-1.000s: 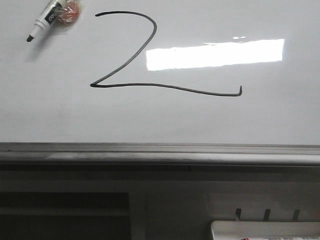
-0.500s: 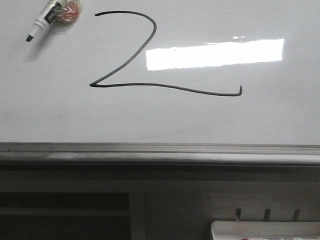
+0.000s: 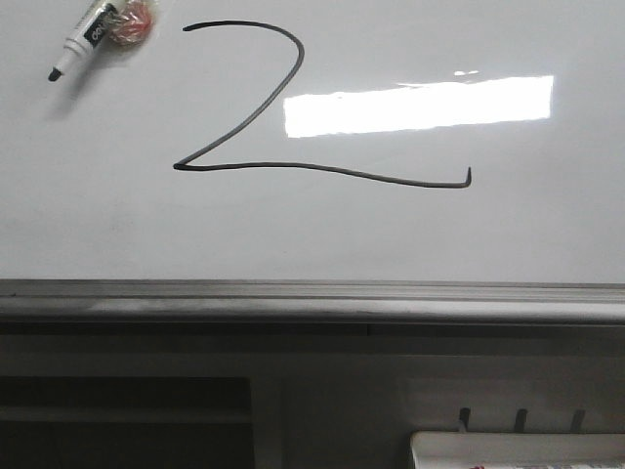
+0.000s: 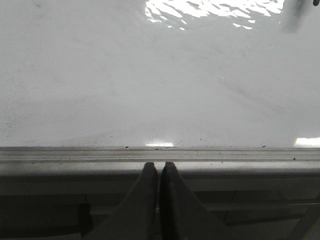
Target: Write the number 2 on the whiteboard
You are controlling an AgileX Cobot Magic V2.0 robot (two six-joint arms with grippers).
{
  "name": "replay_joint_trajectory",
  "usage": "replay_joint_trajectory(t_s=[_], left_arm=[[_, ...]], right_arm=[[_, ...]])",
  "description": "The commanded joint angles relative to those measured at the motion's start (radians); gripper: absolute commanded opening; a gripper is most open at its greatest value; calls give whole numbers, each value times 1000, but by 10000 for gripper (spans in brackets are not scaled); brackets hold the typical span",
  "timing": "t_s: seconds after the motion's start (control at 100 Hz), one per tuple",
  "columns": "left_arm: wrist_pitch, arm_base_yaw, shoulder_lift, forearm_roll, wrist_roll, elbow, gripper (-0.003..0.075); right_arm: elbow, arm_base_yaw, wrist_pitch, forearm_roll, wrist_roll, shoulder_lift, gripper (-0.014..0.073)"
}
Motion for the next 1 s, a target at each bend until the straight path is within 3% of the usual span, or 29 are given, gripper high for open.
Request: replay_joint_trajectory(t_s=[0.0,0.18,0.32,0.49,0.54,0.69,0.81,0.99], left_arm=[[-46,2,-26,-18,-12,9,-20],[-46,2,-26,-18,-12,9,-20],[-48,2,-26,-18,-12,9,-20],[-48,2,-26,-18,-12,9,-20],[-48,2,-26,-18,-12,9,-20],[-48,2,-26,-18,-12,9,-20],[-48,2,-26,-18,-12,9,-20],[-48,2,-26,-18,-12,9,-20]], right_arm=[[-24,-7,-85,1,-3,8,-71],[-11,-15,-97,-8,-3,6,-71],[71,-115,-136,-55,33,6,-71],[180,-306,-169,-404,515,0,-71],[209,-348,-173,-445,582,-10,-73],[291,-442,-176,-447,594,-77,-74],[288,-487,-31,-455,594,-159,-74],[288,-507,73,-455,594,-164,-74]])
